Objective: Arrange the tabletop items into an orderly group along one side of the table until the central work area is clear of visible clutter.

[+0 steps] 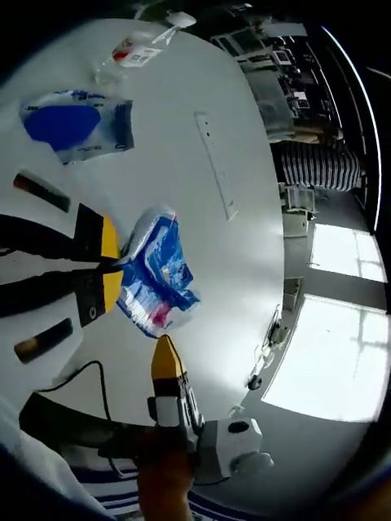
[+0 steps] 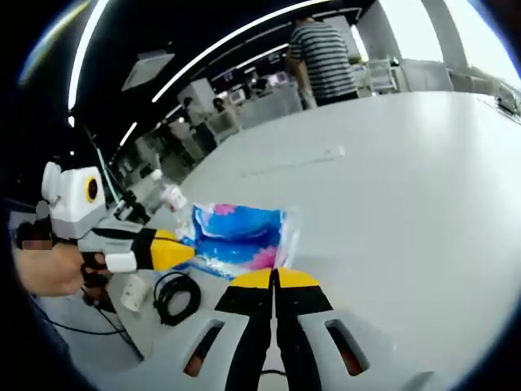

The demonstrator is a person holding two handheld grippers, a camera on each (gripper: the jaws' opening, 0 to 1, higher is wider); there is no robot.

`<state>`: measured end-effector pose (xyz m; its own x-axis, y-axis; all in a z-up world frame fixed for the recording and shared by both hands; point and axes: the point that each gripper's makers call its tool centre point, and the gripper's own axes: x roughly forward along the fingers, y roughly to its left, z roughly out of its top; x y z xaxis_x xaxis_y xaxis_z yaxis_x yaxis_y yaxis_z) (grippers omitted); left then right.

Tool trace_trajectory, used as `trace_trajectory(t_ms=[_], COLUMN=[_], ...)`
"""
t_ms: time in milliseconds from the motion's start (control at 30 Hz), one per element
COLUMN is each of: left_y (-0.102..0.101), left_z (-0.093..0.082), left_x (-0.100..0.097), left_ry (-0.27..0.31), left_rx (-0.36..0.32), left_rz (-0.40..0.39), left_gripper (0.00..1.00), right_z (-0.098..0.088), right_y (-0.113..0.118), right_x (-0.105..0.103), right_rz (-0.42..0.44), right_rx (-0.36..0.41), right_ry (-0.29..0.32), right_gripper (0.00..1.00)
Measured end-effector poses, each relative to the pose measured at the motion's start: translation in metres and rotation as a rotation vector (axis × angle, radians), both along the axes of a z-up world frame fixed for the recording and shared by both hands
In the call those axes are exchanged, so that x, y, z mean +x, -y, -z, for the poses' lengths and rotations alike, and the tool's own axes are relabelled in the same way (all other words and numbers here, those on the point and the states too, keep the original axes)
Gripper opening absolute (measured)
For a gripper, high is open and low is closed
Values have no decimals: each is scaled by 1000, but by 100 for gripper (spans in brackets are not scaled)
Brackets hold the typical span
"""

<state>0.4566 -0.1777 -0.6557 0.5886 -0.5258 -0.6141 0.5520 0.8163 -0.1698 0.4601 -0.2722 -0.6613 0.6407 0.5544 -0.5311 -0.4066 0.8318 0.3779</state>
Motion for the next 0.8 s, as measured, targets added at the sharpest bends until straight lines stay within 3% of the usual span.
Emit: trace_trajectory(t_ms=[400,633,733,800], left_y=[59,86,95,101], left_z=[19,14,11,12], left_x=[21,43,53,60], left_ry=[-31,12,25,81], left_rx=[64,98,70,136], left_rz=[131,179,165,218], left_gripper=[0,0,0,0], right_z=[7,6,6,6], right_y=[53,78,89,96], right_x=[28,43,52,58], right_rz=[44,94,101,106], right_rx=[-18,2,-4,-8], right_ry=[-4,-12,-7,-6], right_gripper=[0,0,0,0])
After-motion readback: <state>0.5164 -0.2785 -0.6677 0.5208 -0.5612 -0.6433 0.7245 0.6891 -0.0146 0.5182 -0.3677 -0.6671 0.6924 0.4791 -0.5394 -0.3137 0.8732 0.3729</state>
